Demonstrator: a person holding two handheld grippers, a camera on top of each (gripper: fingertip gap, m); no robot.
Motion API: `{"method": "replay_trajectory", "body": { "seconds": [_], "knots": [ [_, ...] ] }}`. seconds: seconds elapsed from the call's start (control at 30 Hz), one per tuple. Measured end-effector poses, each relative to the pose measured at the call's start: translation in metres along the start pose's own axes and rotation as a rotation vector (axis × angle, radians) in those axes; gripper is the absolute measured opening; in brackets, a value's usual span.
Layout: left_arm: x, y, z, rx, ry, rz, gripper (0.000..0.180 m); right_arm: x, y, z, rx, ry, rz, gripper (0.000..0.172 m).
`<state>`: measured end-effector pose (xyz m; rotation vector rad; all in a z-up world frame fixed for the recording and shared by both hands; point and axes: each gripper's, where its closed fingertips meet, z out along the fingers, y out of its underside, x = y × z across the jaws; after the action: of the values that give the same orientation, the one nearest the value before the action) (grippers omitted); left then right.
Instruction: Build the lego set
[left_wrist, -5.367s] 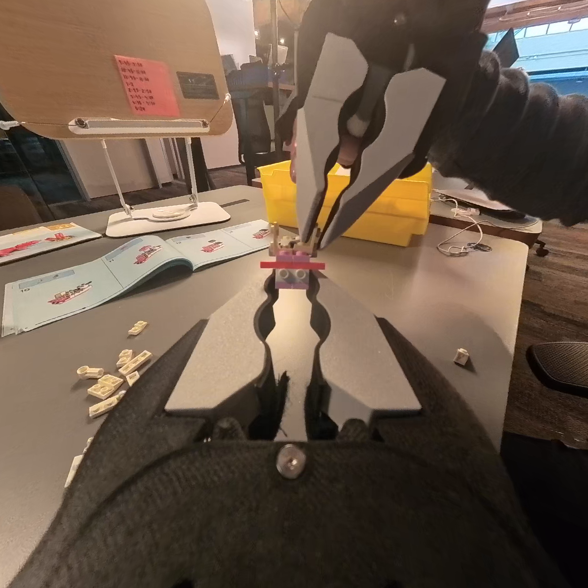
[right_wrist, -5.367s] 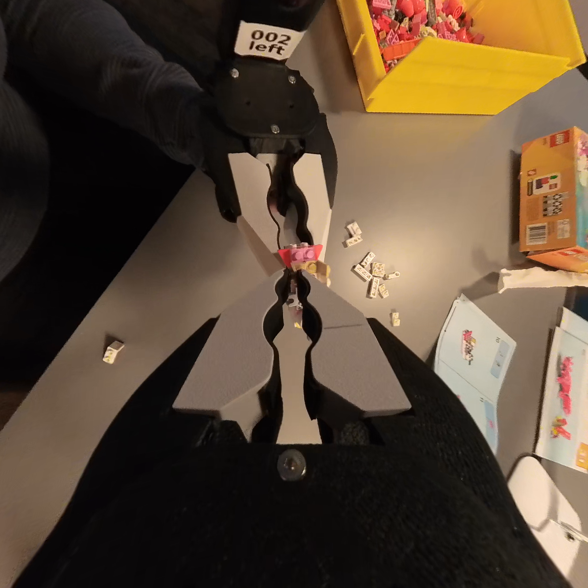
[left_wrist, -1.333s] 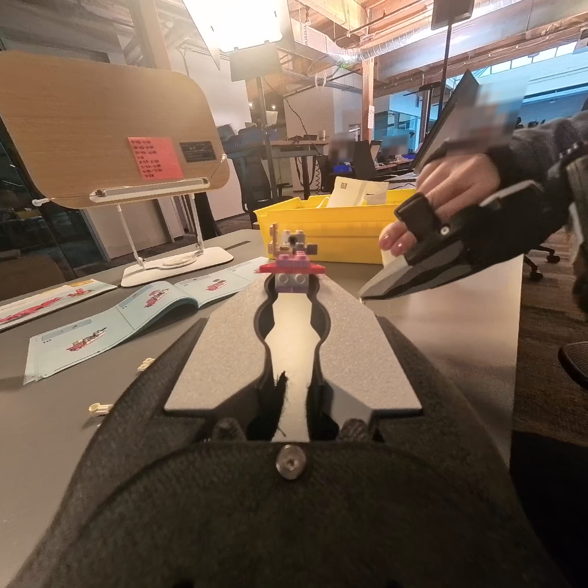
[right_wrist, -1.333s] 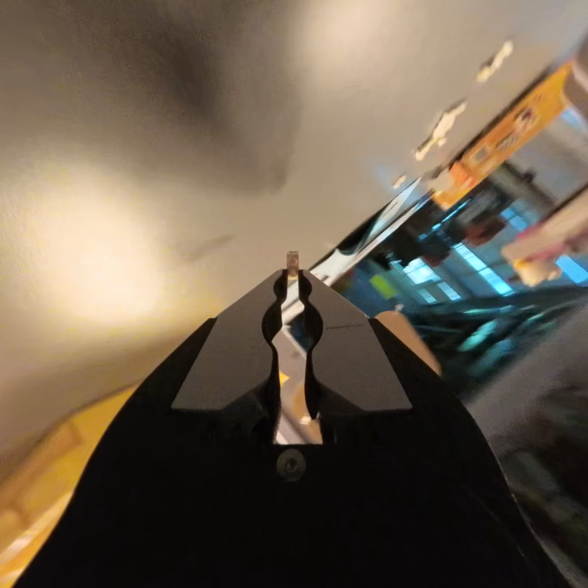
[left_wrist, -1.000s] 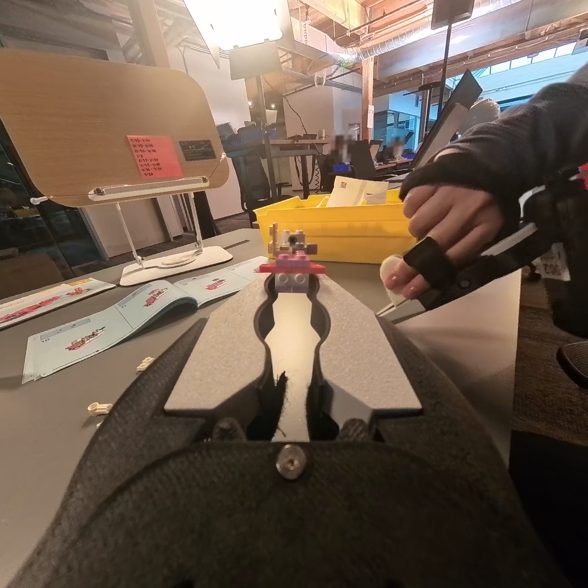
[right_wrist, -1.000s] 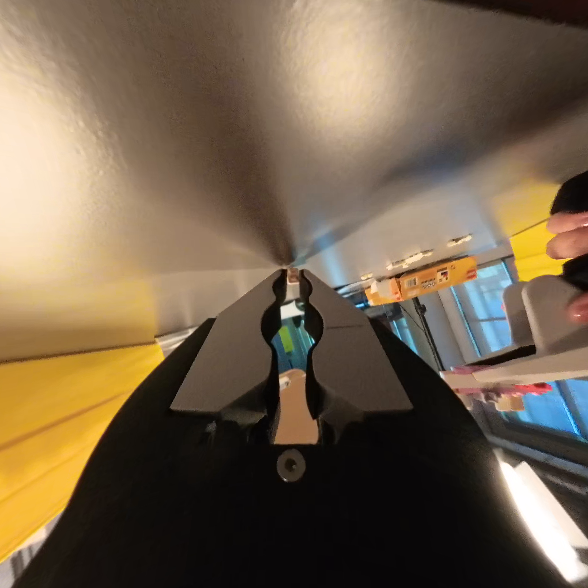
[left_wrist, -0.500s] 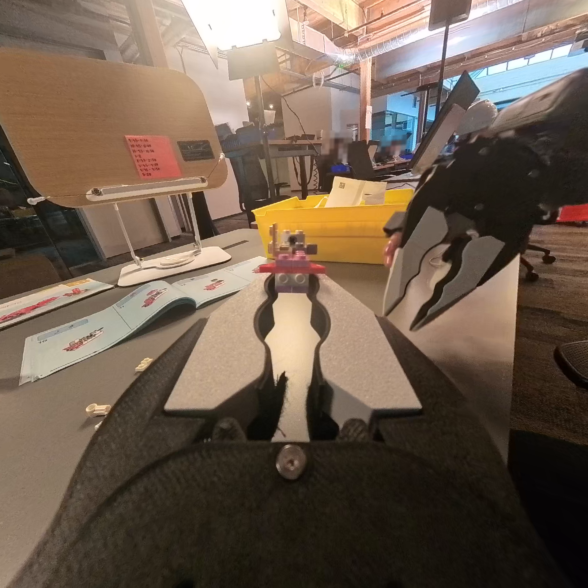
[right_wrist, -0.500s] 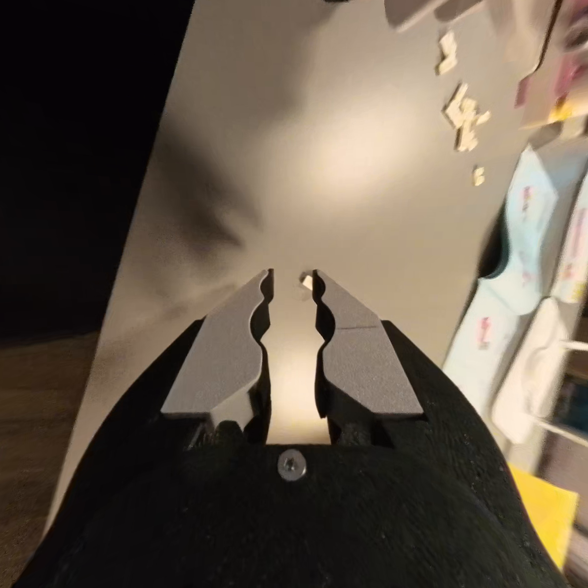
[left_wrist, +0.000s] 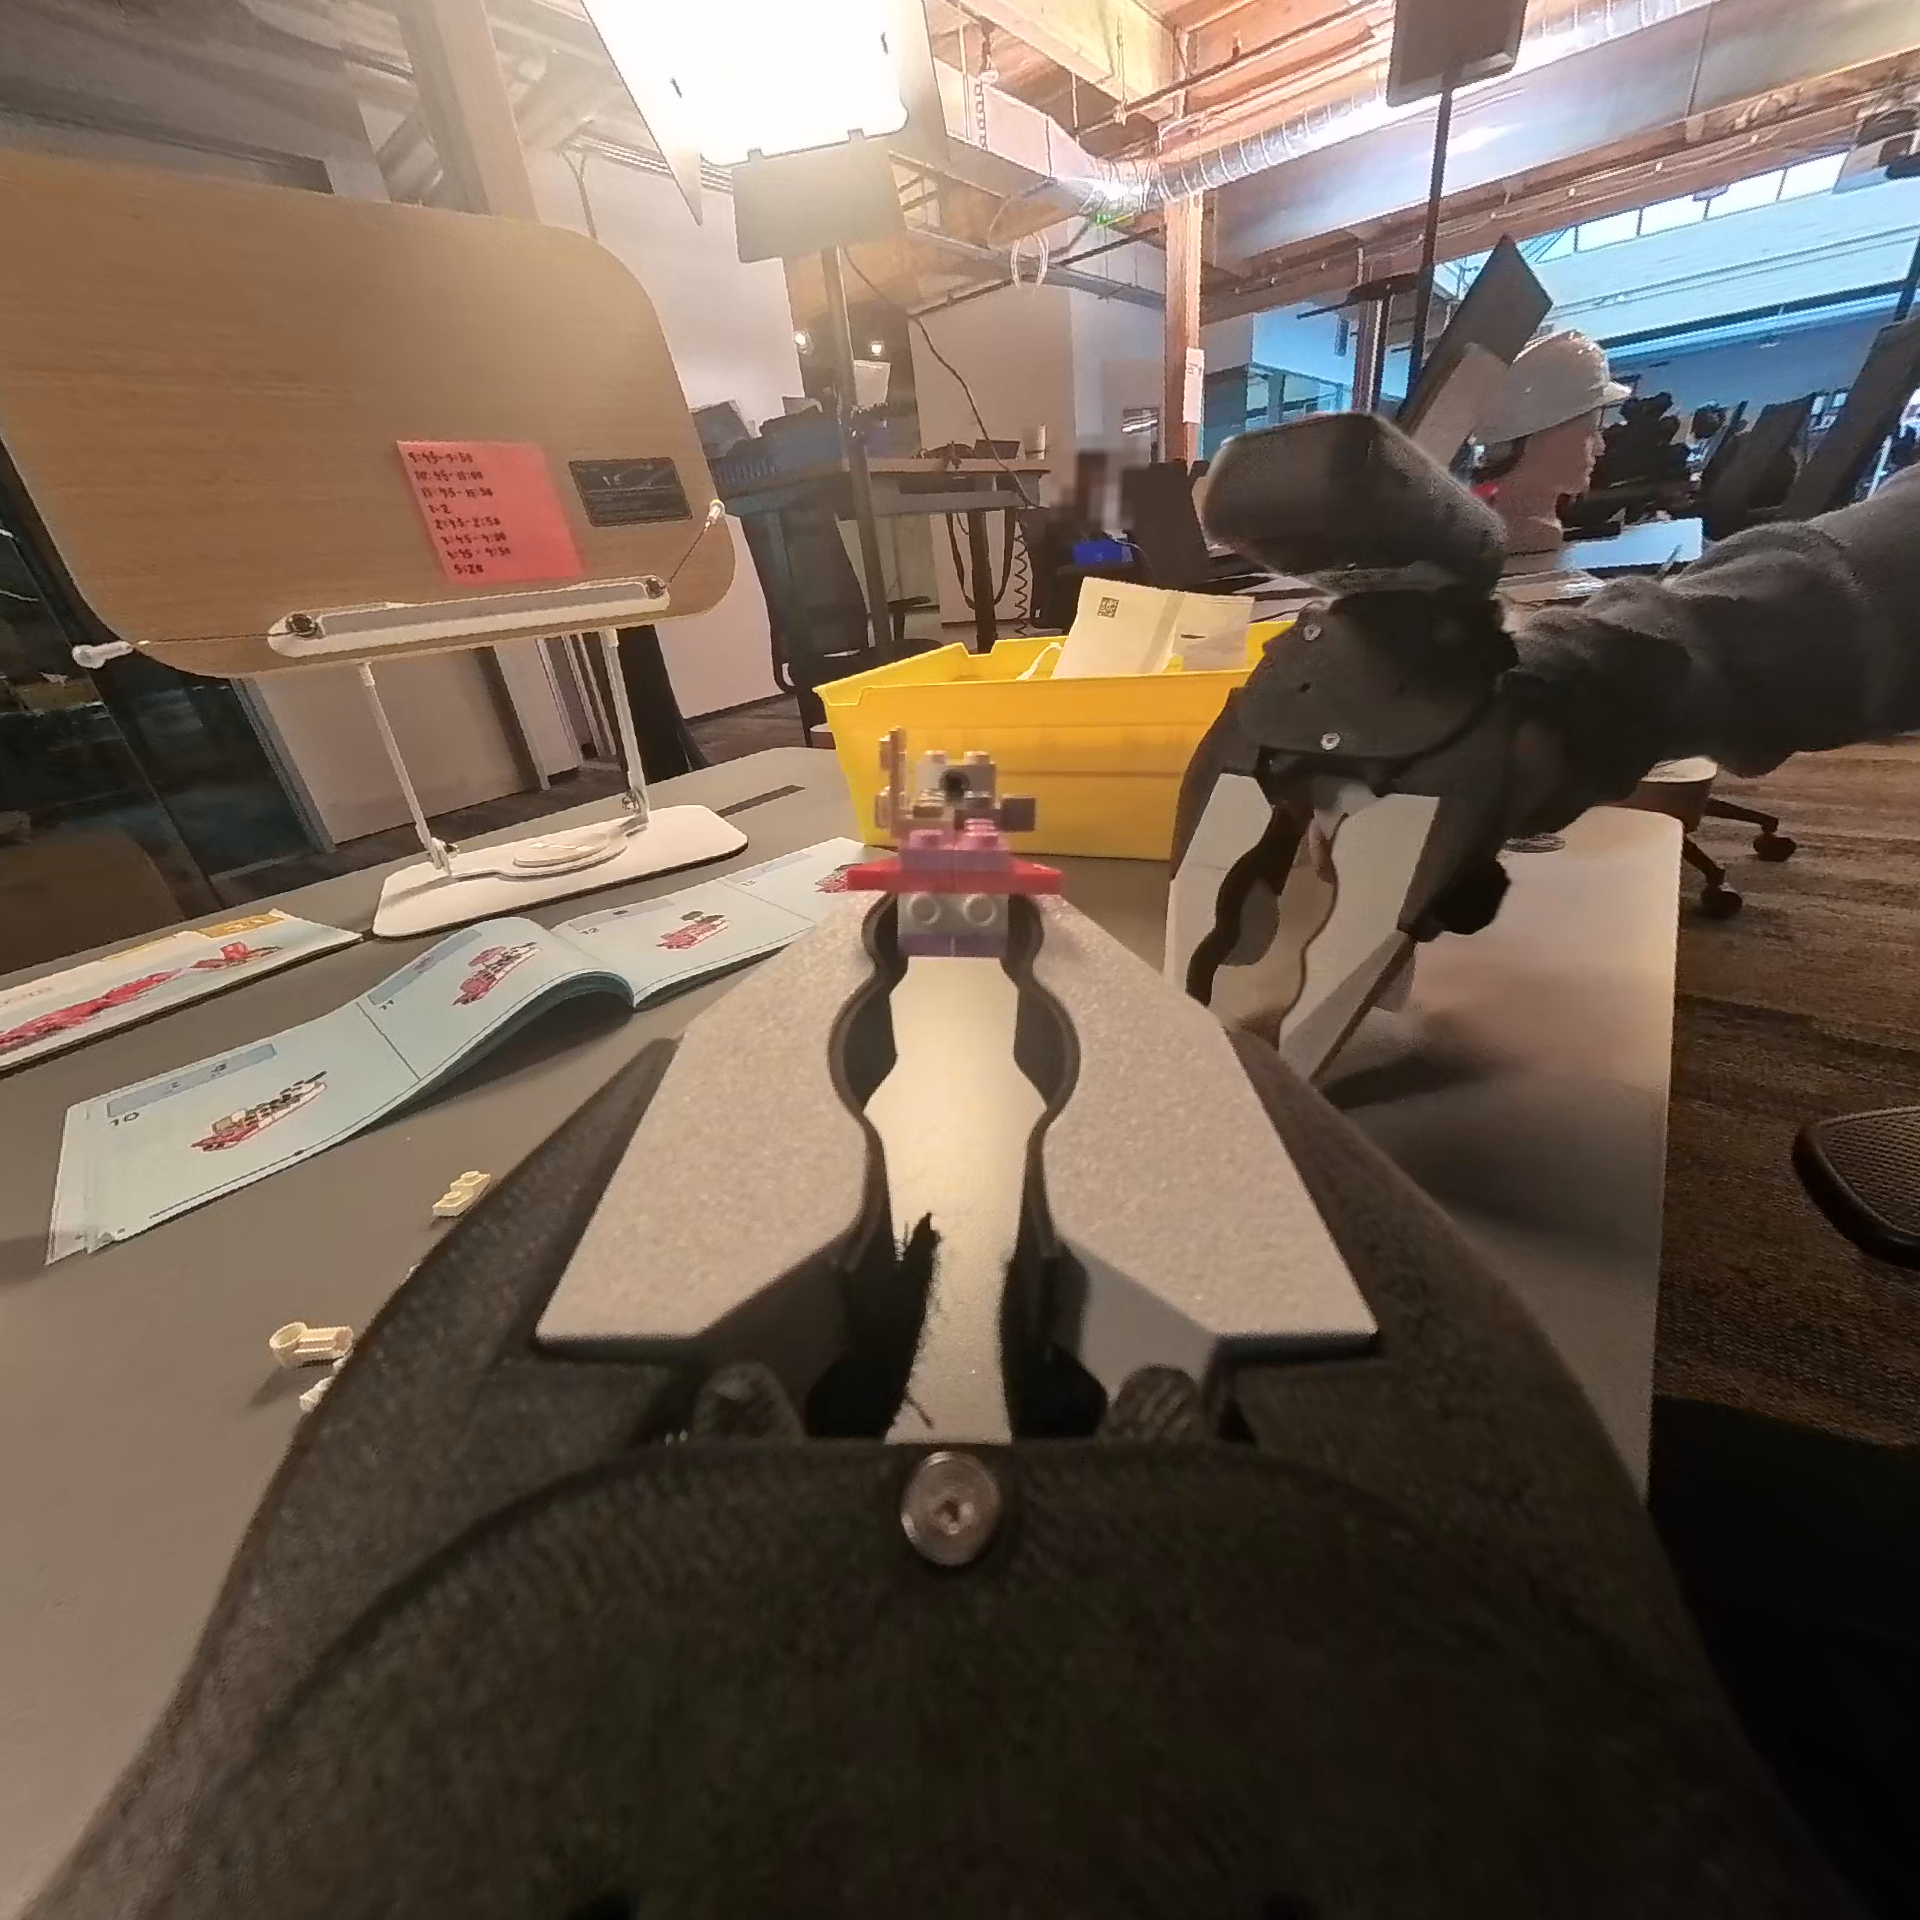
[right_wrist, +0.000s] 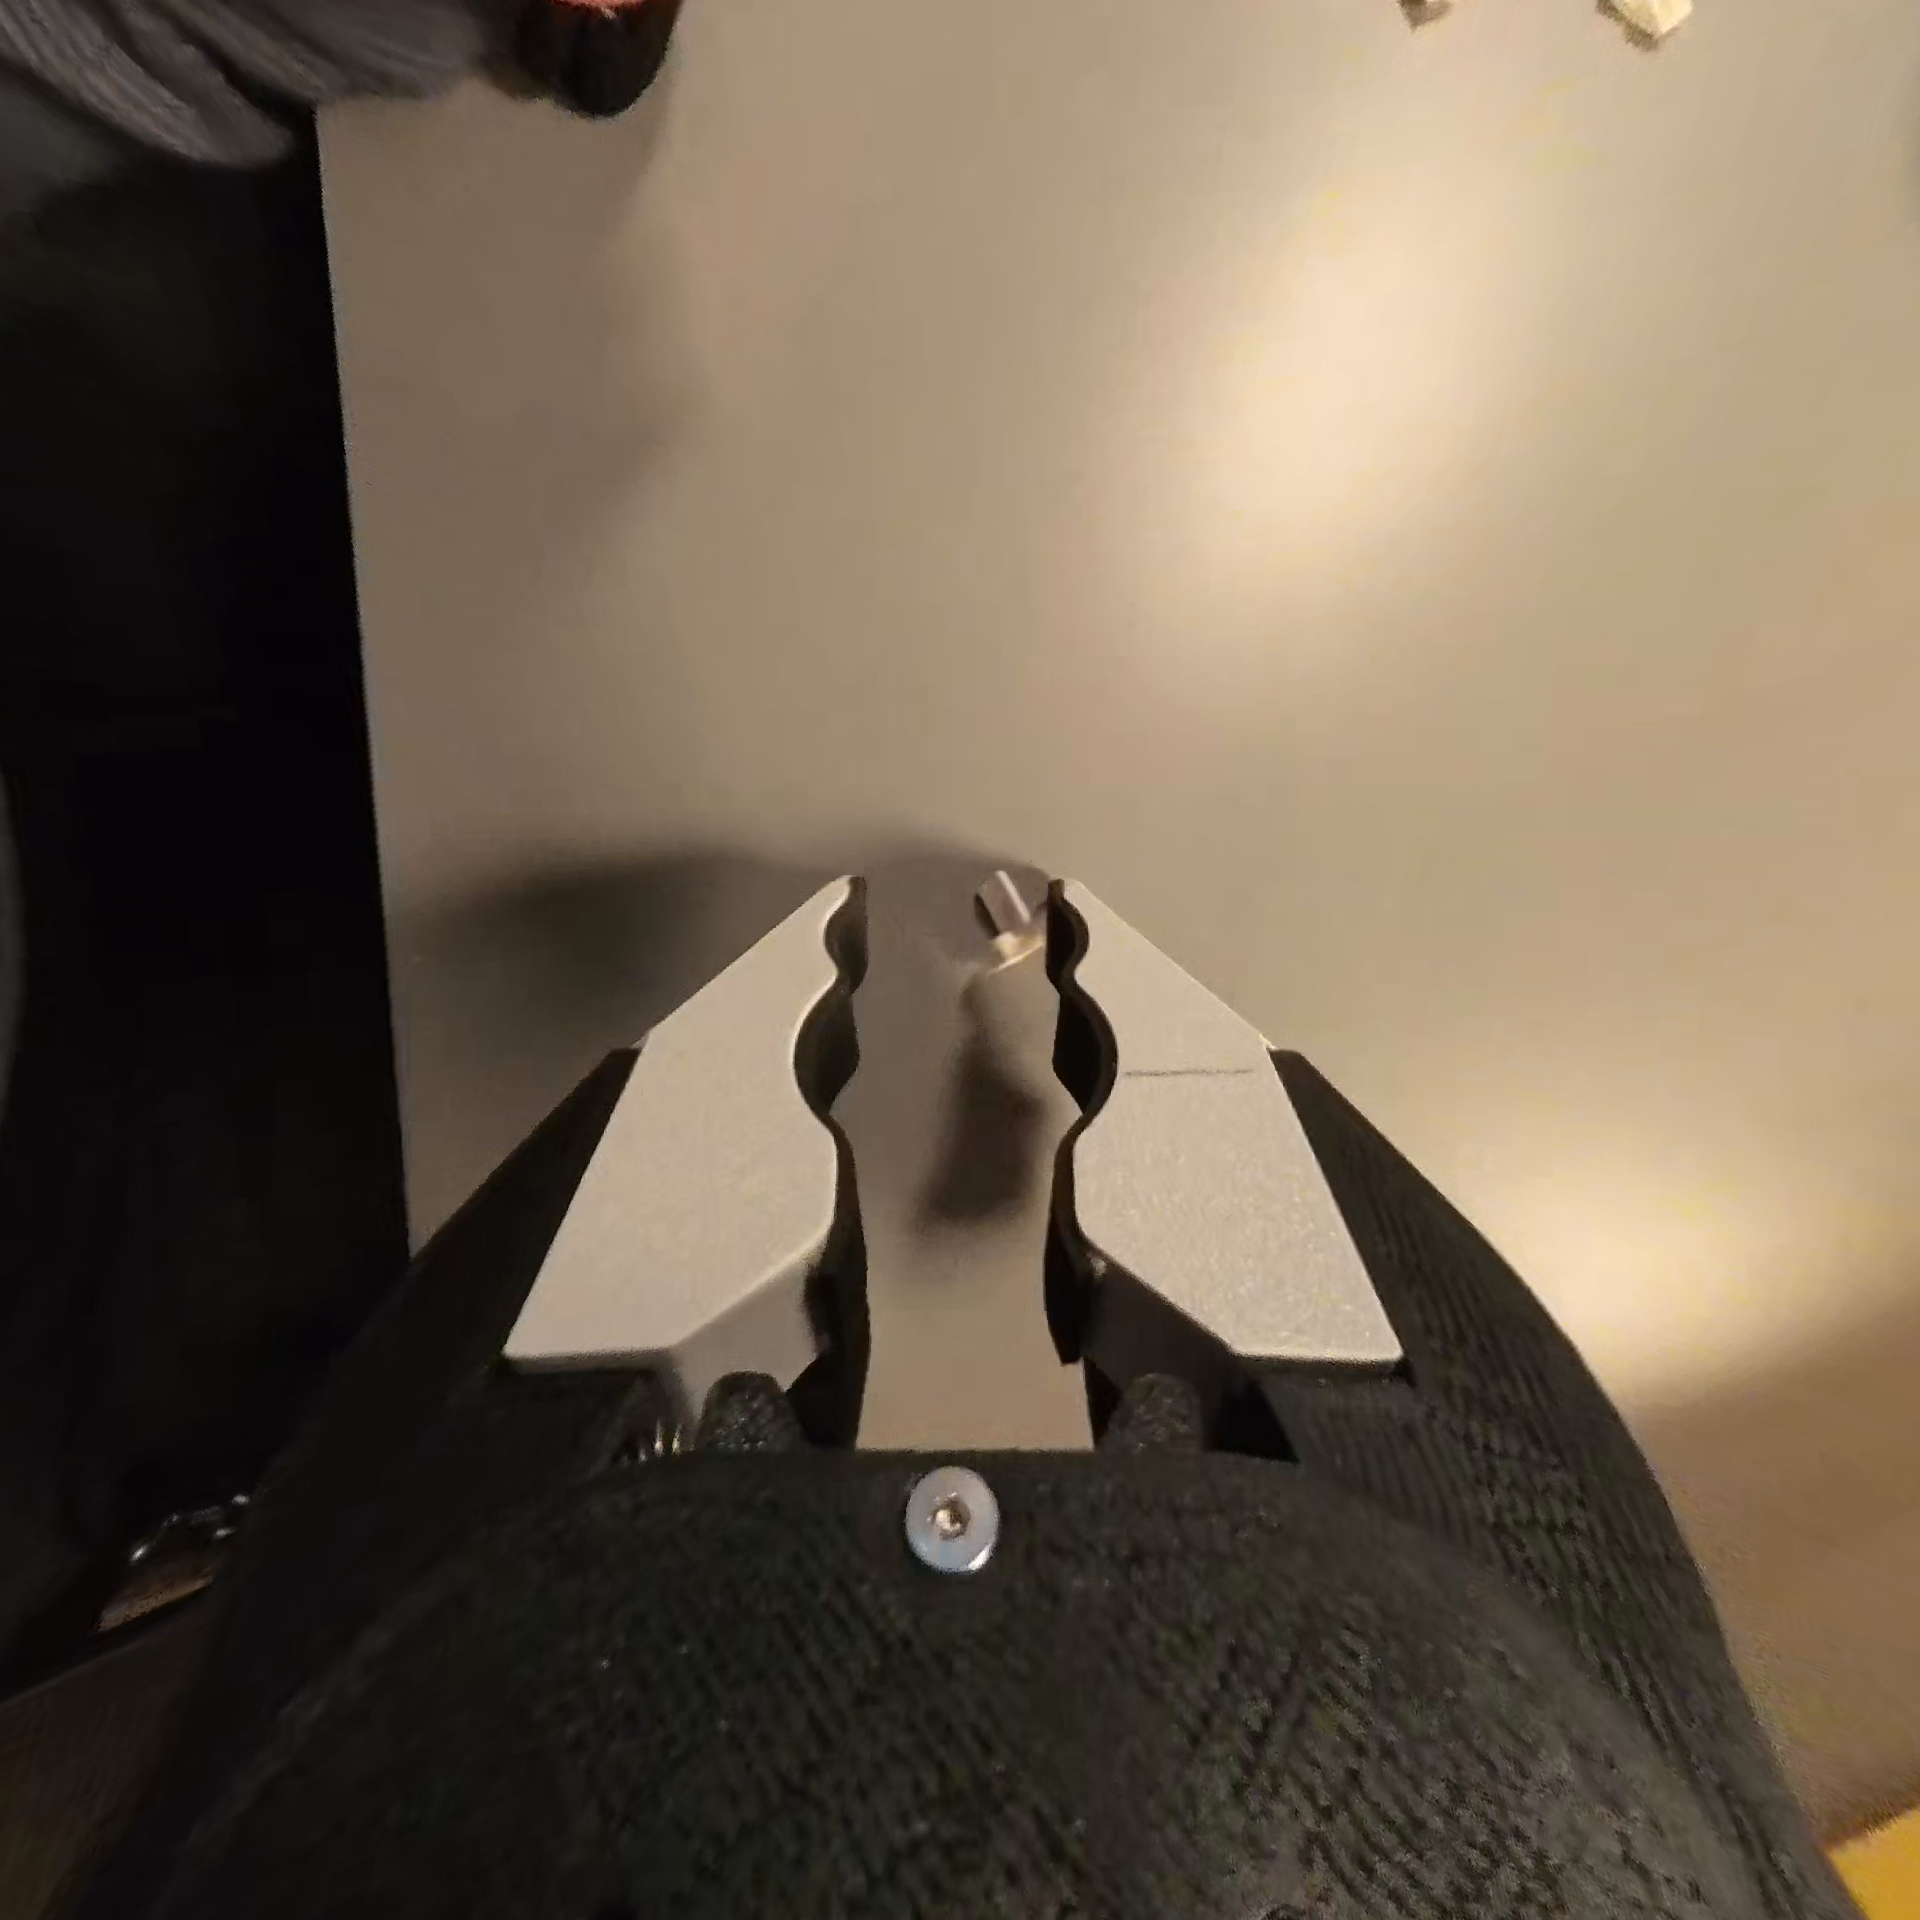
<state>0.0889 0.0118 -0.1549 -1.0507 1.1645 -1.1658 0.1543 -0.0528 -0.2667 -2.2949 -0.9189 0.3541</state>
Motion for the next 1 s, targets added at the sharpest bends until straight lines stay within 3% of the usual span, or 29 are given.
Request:
{"method": "replay_trajectory", "body": {
  "seconds": [0.17, 0.47, 0.6, 0.8, 1.0],
  "knots": [
    [0.000, 0.000, 0.000, 0.000, 0.003, -0.002, 0.016, 0.007, 0.001, -0.004, 0.002, 0.018, 0.008, 0.032],
    [0.001, 0.000, 0.000, 0.000, 0.007, -0.003, 0.016, 0.009, 0.003, -0.012, -0.043, 0.040, 0.034, 0.012],
    [0.001, 0.000, 0.000, 0.001, 0.007, -0.002, 0.016, 0.009, -0.001, -0.011, -0.054, 0.075, -0.082, 0.015],
    [0.001, 0.000, 0.000, -0.001, 0.011, -0.004, 0.016, 0.004, 0.000, -0.005, -0.233, 0.035, -0.289, 0.016],
    [0.001, 0.000, 0.000, 0.002, 0.008, -0.006, 0.015, 0.002, 0.002, 0.001, -0.393, -0.083, -0.280, 0.001]
  ]
}}
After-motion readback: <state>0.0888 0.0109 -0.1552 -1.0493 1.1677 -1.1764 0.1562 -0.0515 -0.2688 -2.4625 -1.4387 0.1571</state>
